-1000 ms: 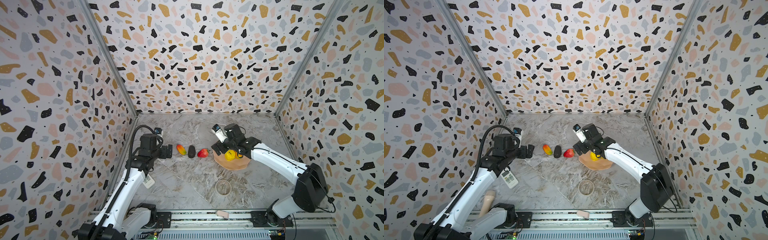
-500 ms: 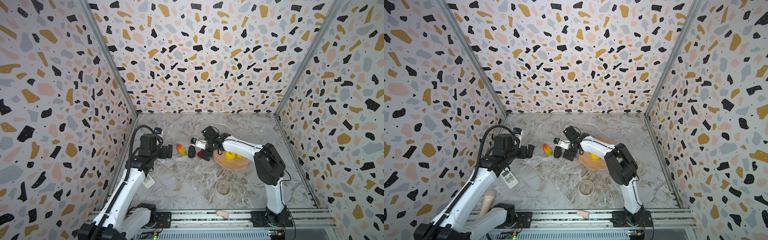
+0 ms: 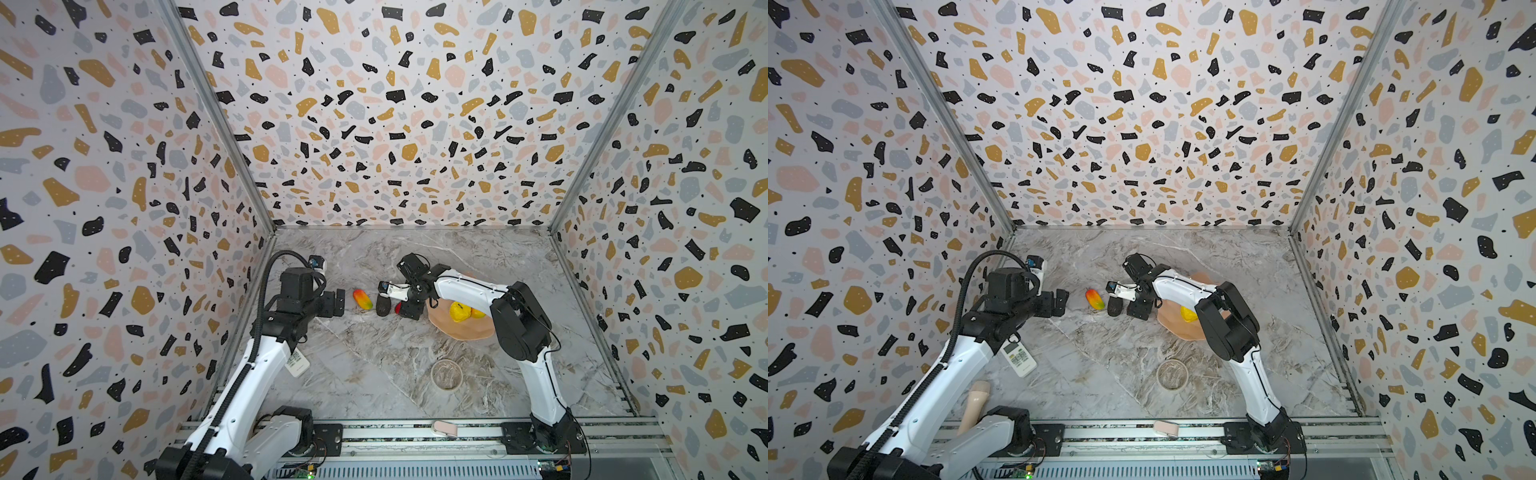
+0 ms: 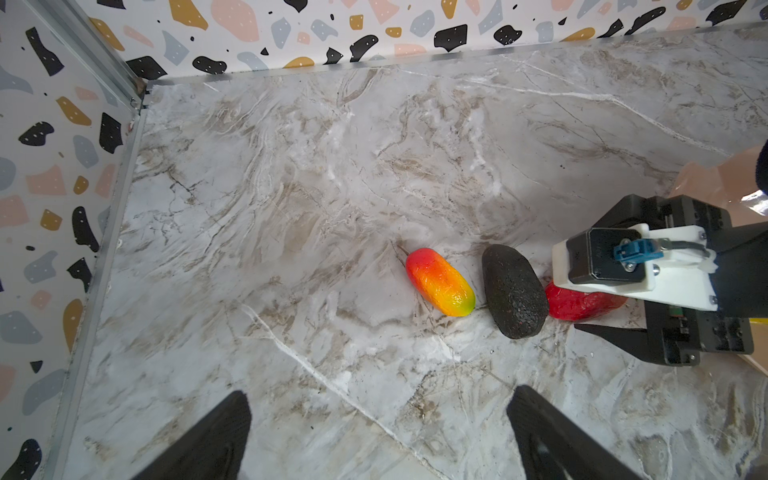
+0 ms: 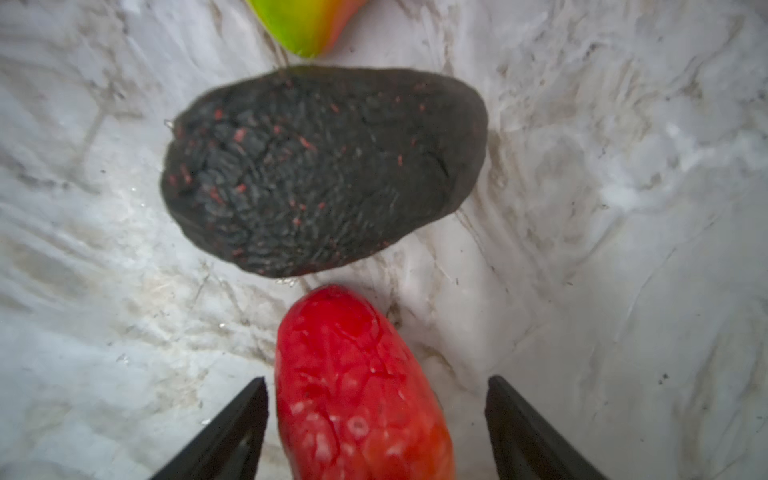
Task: Place and organize the fake fruits in the fruit bowl
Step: 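Grasp the strawberry with the right gripper and carry it over the bowl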
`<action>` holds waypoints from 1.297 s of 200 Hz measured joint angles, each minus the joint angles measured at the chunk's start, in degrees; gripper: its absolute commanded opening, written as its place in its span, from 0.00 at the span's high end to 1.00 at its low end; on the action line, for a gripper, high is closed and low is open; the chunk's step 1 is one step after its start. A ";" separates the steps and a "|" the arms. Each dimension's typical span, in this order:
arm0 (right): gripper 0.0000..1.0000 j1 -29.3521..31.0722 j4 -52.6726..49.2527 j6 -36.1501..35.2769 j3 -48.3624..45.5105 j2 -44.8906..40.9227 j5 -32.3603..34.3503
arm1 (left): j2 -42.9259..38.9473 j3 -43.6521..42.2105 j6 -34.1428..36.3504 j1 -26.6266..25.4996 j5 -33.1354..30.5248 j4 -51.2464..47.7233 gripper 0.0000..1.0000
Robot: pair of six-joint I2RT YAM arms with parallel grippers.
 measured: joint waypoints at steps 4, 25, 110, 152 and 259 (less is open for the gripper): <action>0.35 0.00 -0.17 0.00 0.13 0.00 -0.04 | 0.00 0.00 0.00 0.00 0.02 0.00 0.00; 0.71 0.00 -1.18 0.44 1.14 0.00 -0.33 | 0.00 0.00 0.00 0.00 0.00 0.00 0.00; 0.71 2.10 -4.31 5.62 0.07 -9.29 -0.07 | 0.00 0.00 0.02 0.00 0.00 0.00 0.01; 0.67 0.61 -4.57 14.53 -6.56 -26.34 2.32 | -0.04 0.00 0.02 0.00 0.00 0.00 0.00; 0.64 -9.64 -18.34 30.93 -27.47 -46.23 8.33 | -0.68 0.00 0.02 0.00 0.57 0.00 0.00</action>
